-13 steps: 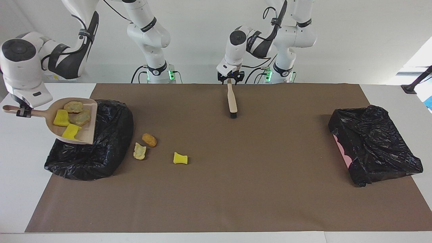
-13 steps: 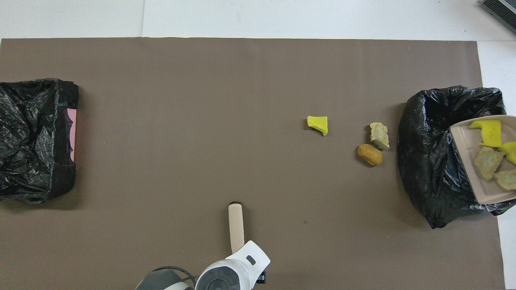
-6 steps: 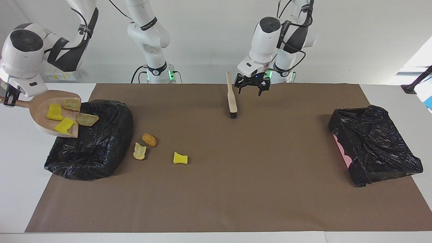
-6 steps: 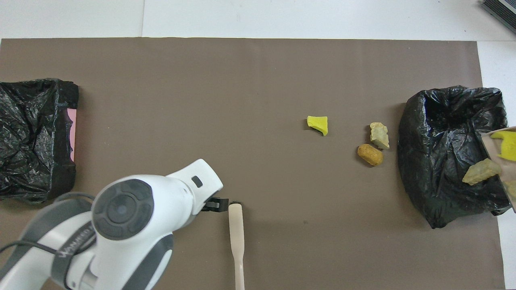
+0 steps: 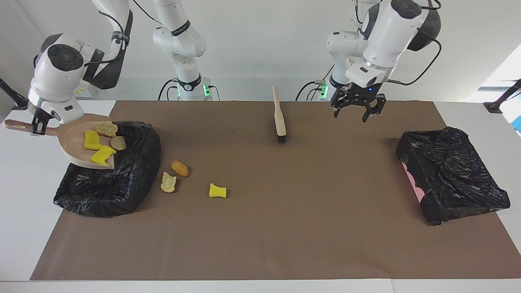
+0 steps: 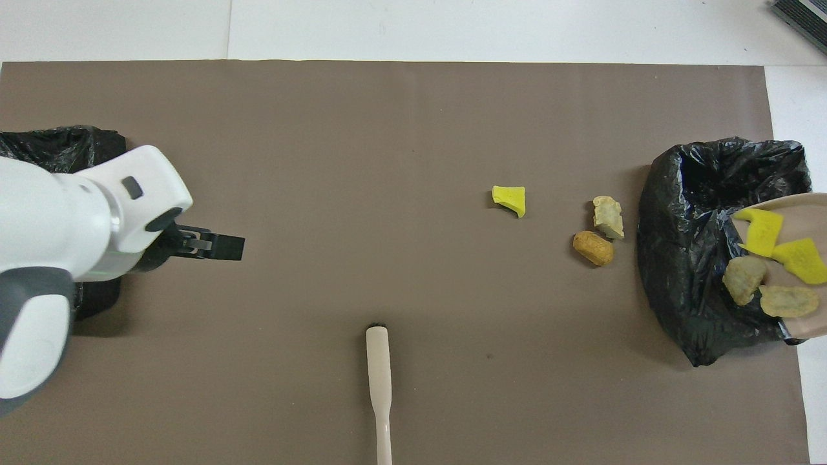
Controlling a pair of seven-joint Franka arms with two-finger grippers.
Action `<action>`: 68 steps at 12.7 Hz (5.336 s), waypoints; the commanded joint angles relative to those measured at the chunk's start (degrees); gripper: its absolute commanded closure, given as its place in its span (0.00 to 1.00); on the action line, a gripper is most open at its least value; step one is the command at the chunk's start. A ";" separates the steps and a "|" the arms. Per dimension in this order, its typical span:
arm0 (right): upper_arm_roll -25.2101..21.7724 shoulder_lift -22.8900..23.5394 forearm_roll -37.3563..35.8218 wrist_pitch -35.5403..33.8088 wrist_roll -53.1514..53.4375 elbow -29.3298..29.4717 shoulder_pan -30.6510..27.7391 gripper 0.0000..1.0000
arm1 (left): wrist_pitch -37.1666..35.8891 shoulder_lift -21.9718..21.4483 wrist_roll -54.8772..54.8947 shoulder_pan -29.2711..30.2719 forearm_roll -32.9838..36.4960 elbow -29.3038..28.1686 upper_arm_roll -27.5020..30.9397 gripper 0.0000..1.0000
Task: Sweep and dump trash in bin
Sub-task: 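Tip the dustpan into the bag while the left gripper sets down the brush, then lift the empty dustpan out of the bag with the right gripper, then lower the dustpan onto the mat near the remaining debris with the right gripper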
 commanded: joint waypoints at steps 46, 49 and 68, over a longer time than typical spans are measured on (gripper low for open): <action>2.57 25.43 55.60 -9.12 116.62 17.86 46.95 1.00 | -20.95 5.42 6.15 4.86 3.60 20.39 3.43 0.00; 2.57 32.20 59.02 -8.95 130.96 26.28 49.87 1.00 | -20.95 5.24 6.15 4.77 3.60 20.12 3.34 0.00; 3.63 13.87 66.33 -23.30 133.88 10.45 54.87 0.00 | -10.68 5.24 5.89 3.89 3.34 14.25 -2.09 0.00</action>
